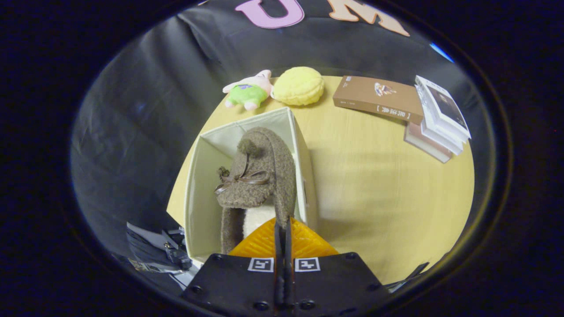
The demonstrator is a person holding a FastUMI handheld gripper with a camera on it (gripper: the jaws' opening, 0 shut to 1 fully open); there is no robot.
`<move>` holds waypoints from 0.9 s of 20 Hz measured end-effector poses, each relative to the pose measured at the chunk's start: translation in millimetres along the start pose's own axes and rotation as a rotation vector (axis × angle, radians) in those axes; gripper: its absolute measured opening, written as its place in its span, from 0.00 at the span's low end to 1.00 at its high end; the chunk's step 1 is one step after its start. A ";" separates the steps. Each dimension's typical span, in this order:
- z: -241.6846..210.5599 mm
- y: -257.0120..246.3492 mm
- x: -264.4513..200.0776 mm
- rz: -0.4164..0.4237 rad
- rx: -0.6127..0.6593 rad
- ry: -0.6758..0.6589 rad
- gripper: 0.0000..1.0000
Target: Open the storage box then place both shoes into the box .Put the left shoe in first, then the right shoe, with the right side of both shoes facing outward in a uniform manner.
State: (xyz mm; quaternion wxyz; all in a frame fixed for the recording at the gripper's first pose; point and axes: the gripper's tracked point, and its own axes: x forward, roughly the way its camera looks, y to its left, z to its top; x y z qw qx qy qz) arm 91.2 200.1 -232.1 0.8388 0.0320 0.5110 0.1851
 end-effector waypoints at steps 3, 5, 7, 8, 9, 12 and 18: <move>2.8 16.3 -5.9 0.089 0.032 -0.027 0.15; 17.1 18.4 -27.6 0.118 0.061 -0.068 0.49; 20.2 13.1 -41.5 0.123 0.077 -0.121 0.84; 24.2 10.1 -48.9 0.124 0.087 -0.150 1.00; 28.5 6.1 -57.9 0.121 0.095 -0.181 1.00; 38.3 -22.9 -78.3 0.078 0.124 -0.268 1.00; 57.2 -74.4 -131.2 -0.015 0.149 -0.510 1.00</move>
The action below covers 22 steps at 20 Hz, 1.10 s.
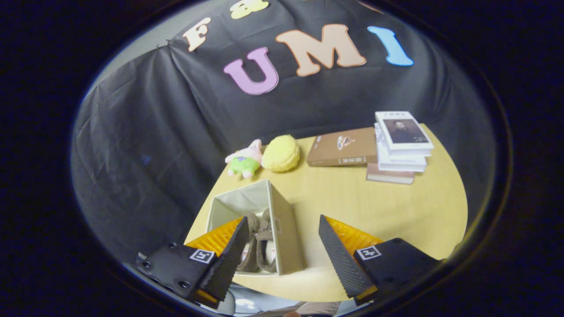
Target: Open the storage box then place both shoes into the box .Put the left shoe in first, then the right shoe, with the right side of both shoes facing outward in a uniform manner.
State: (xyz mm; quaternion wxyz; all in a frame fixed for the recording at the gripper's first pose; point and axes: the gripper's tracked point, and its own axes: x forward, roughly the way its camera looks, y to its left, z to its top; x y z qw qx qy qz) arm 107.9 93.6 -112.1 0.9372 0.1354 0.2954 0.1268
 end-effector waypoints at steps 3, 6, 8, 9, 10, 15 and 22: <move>32.8 -22.2 -20.4 -0.042 -0.059 -0.165 1.00; 68.2 -29.2 -47.0 -0.054 -0.092 -0.343 1.00; 89.0 -34.8 -66.8 -0.069 -0.112 -0.466 1.00; 99.4 -33.7 -76.1 -0.065 -0.124 -0.523 1.00; 107.4 -32.1 -85.2 -0.061 -0.140 -0.572 1.00; 125.0 -27.5 -136.4 -0.074 -0.116 -0.738 1.00; 105.2 -51.7 -154.9 -0.148 -0.139 -0.788 1.00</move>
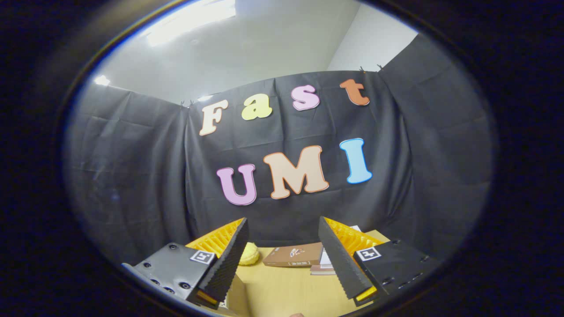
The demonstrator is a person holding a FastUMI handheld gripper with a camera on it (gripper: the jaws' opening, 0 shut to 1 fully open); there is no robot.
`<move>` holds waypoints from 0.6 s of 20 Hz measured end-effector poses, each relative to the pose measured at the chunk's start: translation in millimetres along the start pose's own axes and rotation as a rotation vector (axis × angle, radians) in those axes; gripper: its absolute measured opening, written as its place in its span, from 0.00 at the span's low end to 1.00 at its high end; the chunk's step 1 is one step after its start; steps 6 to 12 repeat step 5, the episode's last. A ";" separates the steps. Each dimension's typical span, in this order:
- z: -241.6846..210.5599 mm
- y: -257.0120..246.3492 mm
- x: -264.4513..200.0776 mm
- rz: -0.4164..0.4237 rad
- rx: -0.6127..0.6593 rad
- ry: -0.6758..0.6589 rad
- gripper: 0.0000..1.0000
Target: Open the storage box then place both shoes into the box .Put the left shoe in first, then the right shoe, with the right side of both shoes facing outward in a uniform manner.
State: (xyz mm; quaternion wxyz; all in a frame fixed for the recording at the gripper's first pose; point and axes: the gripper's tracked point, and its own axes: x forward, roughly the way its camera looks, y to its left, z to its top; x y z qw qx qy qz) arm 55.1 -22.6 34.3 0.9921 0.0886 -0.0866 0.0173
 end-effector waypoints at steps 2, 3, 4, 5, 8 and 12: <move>-3.9 -7.2 -2.5 -0.018 0.000 0.003 1.00; -5.3 -9.1 -5.1 -0.023 0.007 0.007 1.00; -6.1 -9.6 -5.9 -0.024 0.012 0.010 1.00; -6.2 -10.3 -6.3 -0.026 0.012 0.009 1.00; -6.2 -10.3 -6.3 -0.026 0.012 0.009 1.00; -6.2 -10.3 -6.3 -0.026 0.012 0.009 1.00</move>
